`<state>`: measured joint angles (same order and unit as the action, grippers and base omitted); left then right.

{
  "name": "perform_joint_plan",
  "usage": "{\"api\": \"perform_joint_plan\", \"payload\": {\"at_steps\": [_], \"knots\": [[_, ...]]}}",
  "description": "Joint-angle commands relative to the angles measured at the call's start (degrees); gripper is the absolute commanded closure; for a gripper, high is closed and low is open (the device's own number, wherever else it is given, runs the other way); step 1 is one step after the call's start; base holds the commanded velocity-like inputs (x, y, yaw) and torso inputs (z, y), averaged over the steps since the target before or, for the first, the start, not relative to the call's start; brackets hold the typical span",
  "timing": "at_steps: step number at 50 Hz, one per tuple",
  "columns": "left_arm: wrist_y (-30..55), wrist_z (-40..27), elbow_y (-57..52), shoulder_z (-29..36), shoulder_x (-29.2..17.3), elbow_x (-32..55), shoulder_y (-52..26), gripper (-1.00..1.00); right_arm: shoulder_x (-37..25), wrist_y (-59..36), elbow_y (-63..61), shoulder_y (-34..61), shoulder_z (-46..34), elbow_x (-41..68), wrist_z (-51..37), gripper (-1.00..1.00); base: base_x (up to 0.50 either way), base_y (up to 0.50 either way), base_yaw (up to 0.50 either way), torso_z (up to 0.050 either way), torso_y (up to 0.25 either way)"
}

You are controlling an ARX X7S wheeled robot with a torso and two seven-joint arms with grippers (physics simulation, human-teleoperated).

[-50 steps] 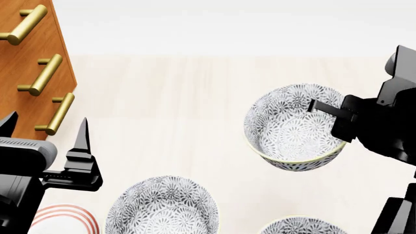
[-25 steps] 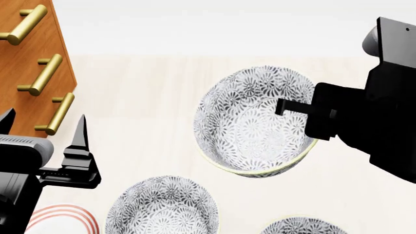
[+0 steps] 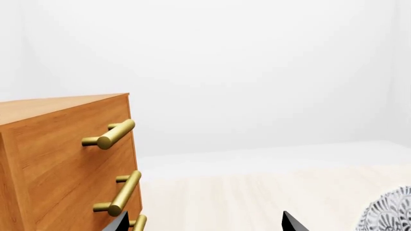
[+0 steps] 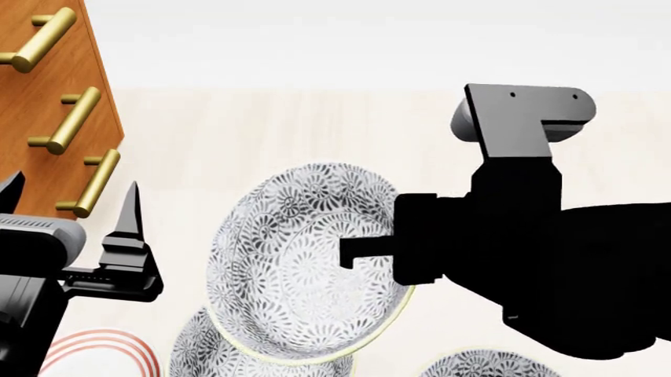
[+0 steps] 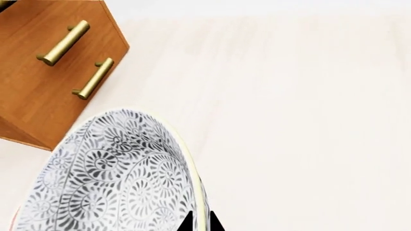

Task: Stack the bowl at the front on the bowl in the middle.

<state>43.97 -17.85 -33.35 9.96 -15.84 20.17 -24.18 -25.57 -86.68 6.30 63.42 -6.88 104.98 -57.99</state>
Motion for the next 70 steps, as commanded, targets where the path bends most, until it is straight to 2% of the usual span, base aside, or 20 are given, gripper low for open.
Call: {"api": "perform_joint_plan", "payload": {"at_steps": [1,9,25,33,48,49,66,70], "knots": [[0.32,-0.31,-0.48,-0.11,-0.25,0.48,-0.21,-1.00,2.59,1.60,-0.85,-3.00,-3.18,-10.42,12.77,1.00,0.00,0.00,0.00,0.000,0.000],[0.22,-0.54,-0.75,-0.23,-0.38,0.77,0.10,-1.00,3.84,5.48,0.49,-5.42,-8.27,-19.58,23.72,1.00,0.00,0.00,0.00,0.000,0.000],[-0.55,-0.74,0.01,0.14,-0.65,0.78,0.33,-1.00,4.38,9.68,3.99,-5.48,-13.06,-25.92,30.57,1.00,0.00,0.00,0.00,0.000,0.001],[-0.87,-0.77,0.36,0.46,-0.84,0.75,0.41,-1.00,5.02,14.43,10.68,-4.30,-17.96,-32.89,38.48,1.00,0.00,0.00,0.00,0.000,0.000],[-0.80,-1.07,0.03,0.81,-1.20,0.98,0.45,-1.00,6.11,16.13,13.77,-4.61,-21.11,-35.06,42.37,1.00,0.00,0.00,0.00,0.000,0.000],[-0.92,-1.08,0.15,0.91,-1.24,0.89,0.52,-1.00,6.17,16.12,13.96,-4.56,-21.53,-35.24,42.92,-1.00,0.00,0.00,0.00,0.000,0.000],[-1.12,-1.27,0.34,1.27,-1.53,1.21,0.78,-1.00,5.66,16.27,12.97,-5.07,-22.17,-34.99,42.70,-1.00,0.00,0.00,0.00,0.000,0.000],[-0.94,-1.40,0.12,1.39,-1.53,1.34,0.69,-1.00,4.60,16.20,8.44,-5.57,-21.50,-35.39,37.42,-1.00,0.00,0.00,0.00,0.000,0.000]]}}
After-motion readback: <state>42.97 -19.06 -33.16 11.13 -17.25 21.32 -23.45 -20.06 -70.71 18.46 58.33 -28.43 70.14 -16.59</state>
